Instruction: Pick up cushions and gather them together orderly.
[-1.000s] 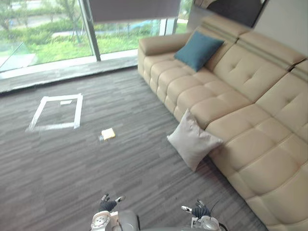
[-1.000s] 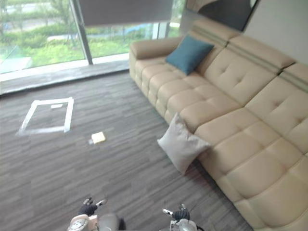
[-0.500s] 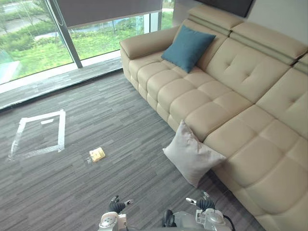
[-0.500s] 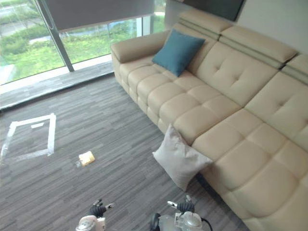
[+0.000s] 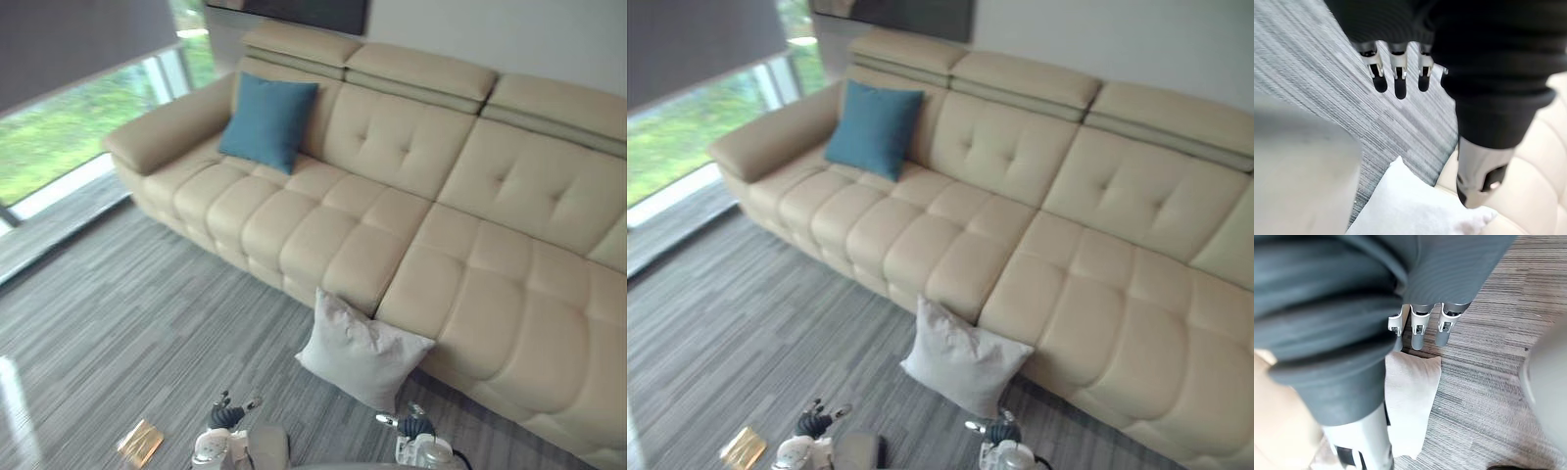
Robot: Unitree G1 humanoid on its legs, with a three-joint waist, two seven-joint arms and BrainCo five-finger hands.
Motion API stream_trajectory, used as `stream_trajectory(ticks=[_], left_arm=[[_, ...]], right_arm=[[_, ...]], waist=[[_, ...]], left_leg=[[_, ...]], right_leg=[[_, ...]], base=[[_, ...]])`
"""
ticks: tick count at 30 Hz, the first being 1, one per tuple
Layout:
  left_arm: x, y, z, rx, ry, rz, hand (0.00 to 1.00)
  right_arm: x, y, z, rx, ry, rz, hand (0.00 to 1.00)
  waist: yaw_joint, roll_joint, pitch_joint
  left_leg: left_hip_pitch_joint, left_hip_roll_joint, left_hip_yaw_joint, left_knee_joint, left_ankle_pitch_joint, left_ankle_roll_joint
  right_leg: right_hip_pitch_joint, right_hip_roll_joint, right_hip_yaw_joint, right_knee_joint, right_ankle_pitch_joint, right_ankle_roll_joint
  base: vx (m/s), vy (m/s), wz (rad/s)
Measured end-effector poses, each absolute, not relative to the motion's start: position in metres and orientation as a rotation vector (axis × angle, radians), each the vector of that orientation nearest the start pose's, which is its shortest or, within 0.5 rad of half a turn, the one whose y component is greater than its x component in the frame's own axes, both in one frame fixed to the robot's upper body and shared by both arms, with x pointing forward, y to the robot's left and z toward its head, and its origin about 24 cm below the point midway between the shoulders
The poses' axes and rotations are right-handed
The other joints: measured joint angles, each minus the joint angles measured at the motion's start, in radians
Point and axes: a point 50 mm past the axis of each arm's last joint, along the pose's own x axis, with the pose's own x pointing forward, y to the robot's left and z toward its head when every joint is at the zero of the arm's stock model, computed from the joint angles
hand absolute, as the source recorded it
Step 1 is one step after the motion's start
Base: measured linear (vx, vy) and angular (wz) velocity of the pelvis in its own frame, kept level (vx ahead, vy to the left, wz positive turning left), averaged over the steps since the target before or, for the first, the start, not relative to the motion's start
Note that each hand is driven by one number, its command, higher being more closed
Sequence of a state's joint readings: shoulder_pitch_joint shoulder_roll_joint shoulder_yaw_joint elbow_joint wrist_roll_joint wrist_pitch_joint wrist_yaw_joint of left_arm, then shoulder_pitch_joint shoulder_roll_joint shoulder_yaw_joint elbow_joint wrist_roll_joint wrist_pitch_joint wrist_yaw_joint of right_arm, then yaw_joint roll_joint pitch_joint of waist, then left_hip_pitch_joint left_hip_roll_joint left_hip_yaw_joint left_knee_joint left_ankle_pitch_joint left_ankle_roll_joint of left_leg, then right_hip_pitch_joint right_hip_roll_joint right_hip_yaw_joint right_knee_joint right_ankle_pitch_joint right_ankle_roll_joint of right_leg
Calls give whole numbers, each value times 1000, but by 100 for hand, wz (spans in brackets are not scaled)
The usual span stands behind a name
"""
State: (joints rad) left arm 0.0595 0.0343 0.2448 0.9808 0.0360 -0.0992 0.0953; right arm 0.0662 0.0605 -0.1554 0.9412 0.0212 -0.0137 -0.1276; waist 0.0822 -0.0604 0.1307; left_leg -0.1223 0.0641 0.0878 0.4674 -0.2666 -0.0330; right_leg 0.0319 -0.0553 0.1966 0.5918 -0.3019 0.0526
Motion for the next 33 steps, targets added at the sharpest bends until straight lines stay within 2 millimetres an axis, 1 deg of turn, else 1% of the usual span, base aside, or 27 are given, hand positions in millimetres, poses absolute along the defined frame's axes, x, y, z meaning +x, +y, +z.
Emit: stream_trajectory(ticks=[1, 2, 3, 4, 5, 6, 7, 8, 9, 10, 11, 13, 14, 16, 17, 18, 19, 20, 21, 22, 23, 24, 27, 31, 32, 33], left_arm=[[118, 202, -150, -2, 951, 330, 0], [117, 201, -151, -1, 961, 324, 0], [114, 195, -154, 5, 992, 290, 0], [112, 195, -154, 11, 998, 281, 0], [113, 194, -155, 13, 999, 275, 0], [114, 186, -156, 0, 1006, 256, 0], [112, 176, -157, -15, 1011, 232, 0], [112, 172, -158, -25, 1014, 227, 0], [112, 170, -158, -26, 1013, 223, 0], [114, 172, -157, -12, 1006, 215, 0], [116, 174, -156, -5, 997, 215, 0], [118, 177, -154, -26, 977, 250, 0], [116, 177, -153, -30, 973, 260, 0], [115, 178, -153, -31, 974, 263, 0], [115, 178, -153, -29, 974, 264, 0], [115, 179, -153, -28, 973, 265, 0], [115, 178, -153, -28, 974, 265, 0], [114, 179, -154, -27, 978, 268, 0], [114, 183, -154, -16, 980, 273, 0], [113, 187, -154, -8, 982, 278, 0], [113, 188, -153, -8, 981, 280, 0], [113, 189, -153, -4, 981, 281, 0], [111, 193, -155, 10, 1000, 282, 0], [112, 193, -155, 6, 1002, 294, 0], [114, 193, -155, 1, 996, 302, 0], [118, 192, -154, -2, 987, 309, 0]], right_arm=[[121, -157, -153, 89, 1002, -262, 0], [123, -157, -153, 87, 999, -258, 0], [128, -158, -151, 71, 976, -253, 0], [130, -158, -150, 63, 972, -248, 0], [130, -160, -150, 60, 971, -248, 0], [132, -164, -149, 48, 967, -252, 0], [132, -170, -148, 37, 960, -261, 0], [132, -173, -148, 32, 963, -269, 0], [130, -176, -149, 35, 970, -281, 0], [129, -177, -149, 47, 969, -300, 0], [128, -178, -150, 47, 972, -303, 0], [127, -180, -150, 39, 974, -305, 0], [126, -181, -151, 36, 985, -306, 0], [125, -181, -151, 34, 988, -309, 0], [125, -182, -151, 33, 986, -310, 0], [125, -182, -150, 32, 986, -312, 0], [125, -182, -150, 30, 986, -313, 0], [125, -181, -151, 26, 991, -307, 0], [122, -181, -152, 25, 1000, -307, 0], [119, -180, -153, 28, 1010, -306, 0], [118, -179, -154, 31, 1017, -305, 0], [115, -177, -155, 36, 1024, -305, 0], [114, -172, -156, 47, 1029, -304, 0], [114, -174, -155, 48, 1027, -337, 0], [115, -176, -155, 48, 1023, -346, 0], [119, -179, -153, 54, 1008, -364, 0]], waist=[[-1, 6, 4], [-1, 14, 5], [-8, 35, 2], [-18, 35, 2], [-21, 27, 1], [-20, 59, 1], [-24, 83, 0], [-26, 96, -6], [-26, 104, -13], [-28, 105, -10], [-28, 98, 2], [-20, 103, 9], [-16, 100, 8], [-16, 99, 9], [-15, 98, 8], [-15, 97, 9], [-16, 98, 8], [-15, 90, 8], [-16, 79, -3], [-16, 62, -13], [-10, 56, -16], [-3, 54, -17], [-3, 41, -27], [-2, 43, -23], [-1, 46, -15], [0, 50, 5]], left_leg=[[72, 5, 35, -48, -8, 13], [146, 13, 71, -107, -8, 14], [266, 47, 164, -227, -10, 6], [274, 44, 163, -218, -16, -4], [284, 34, 158, -216, -25, -17], [295, 52, 157, -215, -26, -23], [300, 67, 156, -222, -22, -30], [303, 71, 150, -222, -19, -33], [302, 76, 148, -202, -11, -45], [269, 82, 127, -117, -10, -46], [217, 96, 97, 9, -10, -46], [105, 137, 64, 261, 9, -50], [87, 145, 61, 283, -10, -45], [78, 139, 58, 215, -27, -39], [69, 123, 36, 144, -34, -36], [66, 107, 2, 72, -32, -35], [67, 91, -33, 9, -18, -28], [83, 66, -79, -48, -9, -66], [95, 48, -67, -71, -5, -57], [99, 44, -47, -78, -7, -48], [103, 40, -31, -82, -9, -43], [111, 32, -11, -86, -9, -41], [150, 13, 17, -121, -7, -36], [156, 17, 38, -140, -7, -36], [153, 20, 39, -140, -7, -36], [131, 26, 39, -130, -7, -36]], right_leg=[[-34, -19, -57, 86, -5, -4], [-53, -44, -150, 120, -24, -13], [-140, -62, -411, -34, -25, -30], [-143, -58, -410, -121, 37, -36], [-132, -59, -405, -171, 105, -46], [-119, -44, -411, -169, 115, -57], [-110, -30, -415, -172, 120, -64], [-101, -23, -417, -180, 114, -65], [-92, -19, -417, -191, 99, -67], [-56, -19, -429, -227, 70, -63], [-27, -15, -439, -254, 63, -60], [25, 4, -441, -280, 56, -72], [44, 8, -430, -286, 52, -77], [59, 11, -400, -299, 51, -78], [58, 10, -374, -302, 52, -75], [56, 9, -347, -301, 50, -64], [56, 9, -334, -300, 50, -55], [53, 9, -307, -297, 46, -36], [54, 3, -286, -311, 52, -24], [56, -7, -273, -337, 62, -9], [58, -11, -263, -350, 70, -6], [61, -18, -241, -366, 80, 3], [75, -37, -214, -390, 88, 8], [59, -31, -206, -380, 87, 8], [46, -27, -204, -366, 84, 6], [15, -20, -198, -329, 80, 3]], base=[[246, 236, -73], [437, 245, -159], [383, 142, -125], [414, -15, -91], [223, -98, -3], [295, -132, -8], [191, -105, -6], [225, -125, 3], [197, -146, 14], [191, -168, 22], [138, -181, 28], [97, -106, 2], [80, -30, -31], [91, 20, -54], [143, 119, -73], [128, 157, -66], [132, 205, -61], [102, 169, -45], [137, 171, -39], [146, 163, -32], [148, 160, -43], [141, 179, -50], [126, 136, -32], [52, 22, -13], [5, -30, -12], [-59, -49, -9]])
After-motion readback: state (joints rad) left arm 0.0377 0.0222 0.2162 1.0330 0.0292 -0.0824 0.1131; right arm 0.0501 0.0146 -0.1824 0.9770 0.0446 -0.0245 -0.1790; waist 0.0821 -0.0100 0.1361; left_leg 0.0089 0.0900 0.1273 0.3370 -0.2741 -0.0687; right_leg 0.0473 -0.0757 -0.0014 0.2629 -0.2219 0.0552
